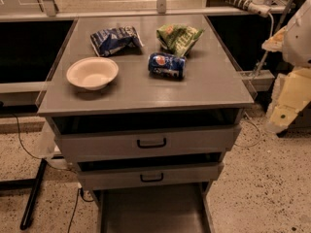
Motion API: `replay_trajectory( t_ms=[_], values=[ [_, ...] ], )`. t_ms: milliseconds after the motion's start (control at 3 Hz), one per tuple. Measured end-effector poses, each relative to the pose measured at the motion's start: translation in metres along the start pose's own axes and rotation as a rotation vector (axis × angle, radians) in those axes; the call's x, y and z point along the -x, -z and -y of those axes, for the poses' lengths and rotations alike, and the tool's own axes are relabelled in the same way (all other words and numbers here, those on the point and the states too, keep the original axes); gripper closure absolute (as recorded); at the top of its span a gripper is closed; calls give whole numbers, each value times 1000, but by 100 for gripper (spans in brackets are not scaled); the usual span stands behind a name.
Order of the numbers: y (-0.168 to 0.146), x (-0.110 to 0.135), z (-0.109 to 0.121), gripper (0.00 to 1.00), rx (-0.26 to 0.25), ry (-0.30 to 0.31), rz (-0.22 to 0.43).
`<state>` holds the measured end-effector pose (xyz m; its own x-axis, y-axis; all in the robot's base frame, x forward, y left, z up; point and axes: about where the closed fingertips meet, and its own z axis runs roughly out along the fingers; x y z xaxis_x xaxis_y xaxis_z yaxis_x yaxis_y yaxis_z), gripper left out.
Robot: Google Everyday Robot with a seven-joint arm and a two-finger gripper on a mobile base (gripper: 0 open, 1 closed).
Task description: Place pepsi can into bottom drawer
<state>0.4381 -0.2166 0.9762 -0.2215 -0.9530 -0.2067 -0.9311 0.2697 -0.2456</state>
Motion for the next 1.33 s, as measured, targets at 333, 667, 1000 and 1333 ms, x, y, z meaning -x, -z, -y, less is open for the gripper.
replay_trajectory(
  t_ms=[333, 667, 1000, 1333],
  values=[
    [0, 3, 2, 0, -8, 4, 6],
    [-4, 21, 14, 0, -46, 46, 41],
    [-17, 42, 38, 0, -97, 93, 127],
    [-35, 66, 68, 0, -108, 133, 241]
  ],
)
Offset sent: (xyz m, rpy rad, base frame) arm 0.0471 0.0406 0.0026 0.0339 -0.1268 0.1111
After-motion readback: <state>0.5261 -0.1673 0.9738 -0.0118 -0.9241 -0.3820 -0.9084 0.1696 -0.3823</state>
